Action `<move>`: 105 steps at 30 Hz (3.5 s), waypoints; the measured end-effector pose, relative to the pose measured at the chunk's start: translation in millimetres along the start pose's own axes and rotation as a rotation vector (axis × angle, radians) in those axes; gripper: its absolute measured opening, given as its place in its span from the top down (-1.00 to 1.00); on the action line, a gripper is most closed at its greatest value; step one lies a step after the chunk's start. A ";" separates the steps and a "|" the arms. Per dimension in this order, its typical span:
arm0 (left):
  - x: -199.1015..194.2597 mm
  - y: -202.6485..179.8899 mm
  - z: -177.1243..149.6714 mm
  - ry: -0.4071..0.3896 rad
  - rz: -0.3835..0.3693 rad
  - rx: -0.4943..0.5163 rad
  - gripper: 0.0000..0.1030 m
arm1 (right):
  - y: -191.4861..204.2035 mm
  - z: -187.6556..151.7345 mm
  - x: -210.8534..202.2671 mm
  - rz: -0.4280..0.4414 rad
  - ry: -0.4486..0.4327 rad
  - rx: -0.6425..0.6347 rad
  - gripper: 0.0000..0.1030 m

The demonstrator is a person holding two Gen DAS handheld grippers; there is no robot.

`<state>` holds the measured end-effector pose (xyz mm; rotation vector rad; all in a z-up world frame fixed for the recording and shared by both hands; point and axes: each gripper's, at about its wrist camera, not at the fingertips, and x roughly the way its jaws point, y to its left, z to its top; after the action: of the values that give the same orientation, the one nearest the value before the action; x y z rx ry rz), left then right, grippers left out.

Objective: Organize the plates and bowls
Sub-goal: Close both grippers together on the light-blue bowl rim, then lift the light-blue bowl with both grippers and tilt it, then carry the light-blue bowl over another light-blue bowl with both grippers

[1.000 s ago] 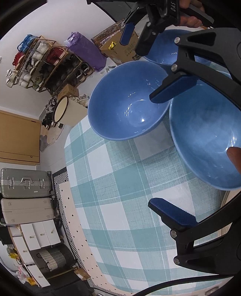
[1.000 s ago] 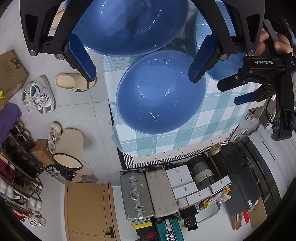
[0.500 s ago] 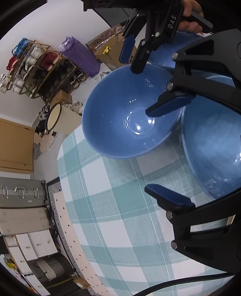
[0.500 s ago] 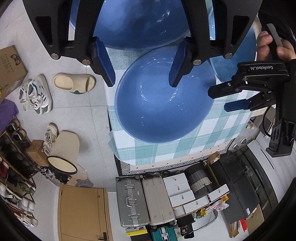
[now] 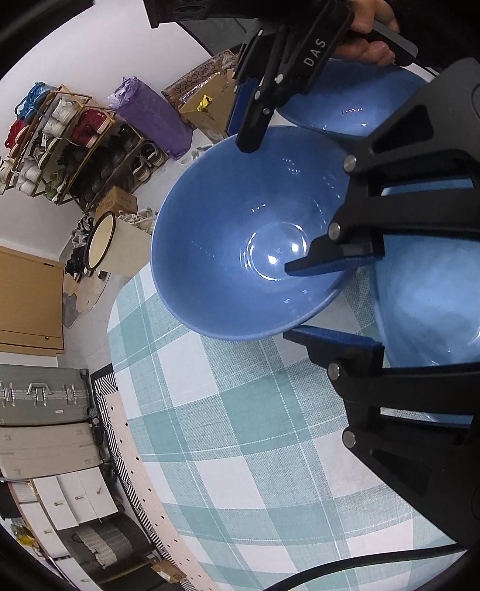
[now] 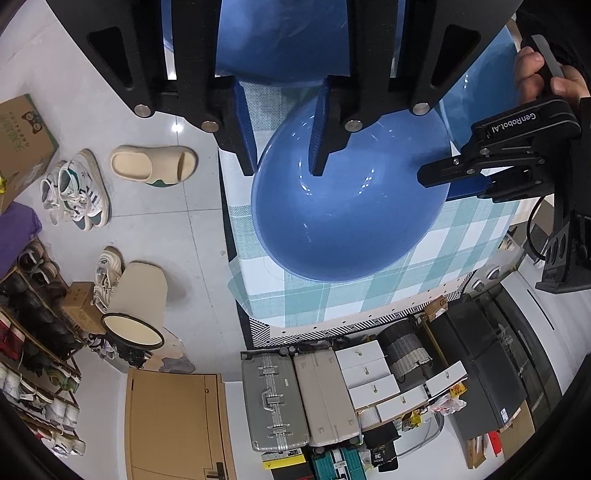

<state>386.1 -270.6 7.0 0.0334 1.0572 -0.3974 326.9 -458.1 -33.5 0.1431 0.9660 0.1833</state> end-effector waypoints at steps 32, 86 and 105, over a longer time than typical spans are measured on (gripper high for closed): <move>-58.1 -15.6 0.6 -0.128 0.012 0.023 0.59 | 15.8 -2.3 -49.5 -0.054 -0.124 -0.068 0.47; -218.9 -35.4 -89.1 -0.290 0.034 -0.002 0.59 | 85.8 -47.5 -162.5 -0.051 -0.274 -0.166 0.47; -246.4 -24.7 -129.3 -0.307 0.061 -0.031 0.58 | 102.0 -67.2 -166.3 -0.008 -0.293 -0.191 0.47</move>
<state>164.0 -191.2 156.6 -0.0231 0.7576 -0.3191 169.8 -392.3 82.9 -0.0106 0.6531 0.2392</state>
